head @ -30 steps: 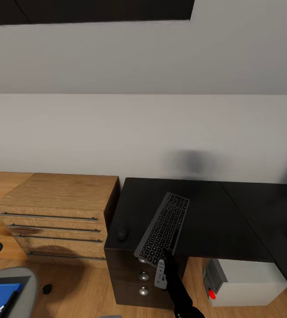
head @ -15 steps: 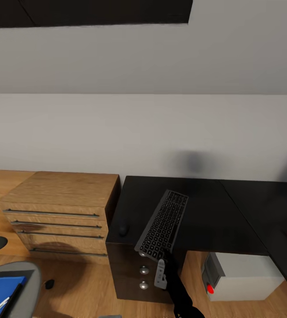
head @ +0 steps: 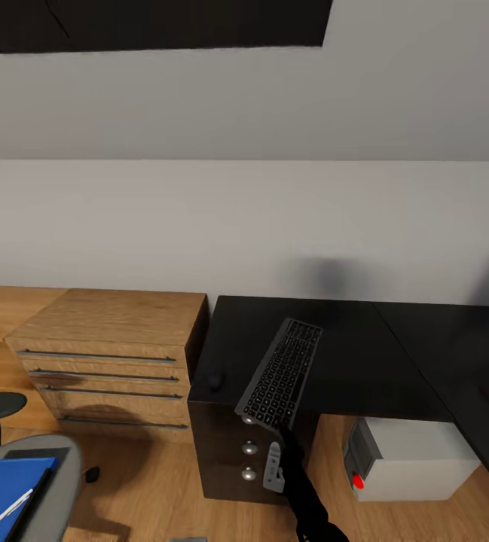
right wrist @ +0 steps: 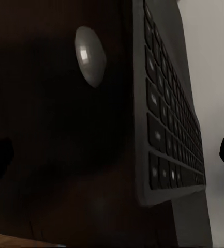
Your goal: In the bedroom, organize the workspace by keeping the computer under the desk, ensuring the monitor is on the desk, placing the keyboard on the desk next to the monitor, placing the mouse on the desk next to the keyboard, moving the folder from the swivel chair onto the desk next to the mouse, stacking the notebook on top of the folder with the pen on top of the notebook, and positioning the swivel chair next to the desk.
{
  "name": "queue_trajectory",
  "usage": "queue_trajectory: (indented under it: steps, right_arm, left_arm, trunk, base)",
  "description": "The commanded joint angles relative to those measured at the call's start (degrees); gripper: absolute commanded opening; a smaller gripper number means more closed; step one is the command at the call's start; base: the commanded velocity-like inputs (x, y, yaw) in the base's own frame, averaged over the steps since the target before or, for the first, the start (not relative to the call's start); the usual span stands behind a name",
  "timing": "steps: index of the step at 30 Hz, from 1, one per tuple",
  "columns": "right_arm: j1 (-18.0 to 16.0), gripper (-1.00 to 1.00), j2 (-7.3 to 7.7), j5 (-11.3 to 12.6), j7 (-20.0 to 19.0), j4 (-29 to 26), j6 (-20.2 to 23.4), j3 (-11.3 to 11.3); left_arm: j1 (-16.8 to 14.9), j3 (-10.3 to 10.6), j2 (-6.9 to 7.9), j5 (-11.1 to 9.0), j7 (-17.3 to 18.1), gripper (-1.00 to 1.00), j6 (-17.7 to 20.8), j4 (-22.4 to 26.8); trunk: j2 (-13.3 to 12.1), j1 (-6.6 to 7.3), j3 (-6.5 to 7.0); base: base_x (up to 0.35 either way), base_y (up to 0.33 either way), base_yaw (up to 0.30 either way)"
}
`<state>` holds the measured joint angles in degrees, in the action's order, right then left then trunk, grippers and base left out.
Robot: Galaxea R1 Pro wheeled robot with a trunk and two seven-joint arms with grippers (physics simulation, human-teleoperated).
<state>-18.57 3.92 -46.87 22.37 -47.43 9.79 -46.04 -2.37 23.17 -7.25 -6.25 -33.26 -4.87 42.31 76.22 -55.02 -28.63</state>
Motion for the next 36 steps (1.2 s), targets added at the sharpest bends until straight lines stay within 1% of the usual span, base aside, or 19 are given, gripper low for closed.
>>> queue_trajectory:
  steps: [1,11,20,31,34,36]
  right_arm:
    - [-0.1,1.00,0.04,-0.5,0.2,0.0,0.6,-0.2]
    - [-0.1,1.00,0.04,-0.5,0.2,0.0,0.6,-0.2]
    - [-0.1,1.00,0.04,-0.4,0.3,0.0,0.4,-0.1]
    - [-0.1,1.00,-0.04,0.0,0.4,-0.1,0.4,0.2]
    - [-0.1,1.00,-0.09,0.7,0.4,-0.1,0.0,1.1]
    - [-0.1,1.00,-0.33,1.9,0.4,0.0,-0.9,2.2]
  left_arm:
    - [0.0,0.3,0.05,-0.6,-0.3,1.00,-0.4,0.0]
    - [-0.1,0.3,0.05,-0.6,-0.3,1.00,-0.4,0.0]
    - [-0.1,0.3,0.05,-0.6,-0.3,1.00,-0.4,0.0]
    - [0.0,0.3,0.11,-0.5,-0.1,1.00,-0.3,-0.1]
    - [-0.1,0.3,0.12,-0.5,-0.1,1.00,-0.3,-0.1]
    - [-0.1,0.3,0.13,-0.5,0.0,1.00,-0.3,-0.2]
  trunk:
    - [0.0,0.03,-0.06]
    - [0.0,0.03,-0.06]
    - [0.0,0.03,-0.06]
    - [0.0,0.03,-0.06]
    - [0.0,0.03,-0.06]
    - [0.0,0.03,-0.06]
  base:
    - [-0.284,0.118,0.000]
    - [-0.300,0.110,0.000]
    - [-0.288,0.025,0.000]
    - [-0.065,0.002,0.000]
    - [-0.009,0.000,0.000]
    - [-0.005,0.000,0.000]
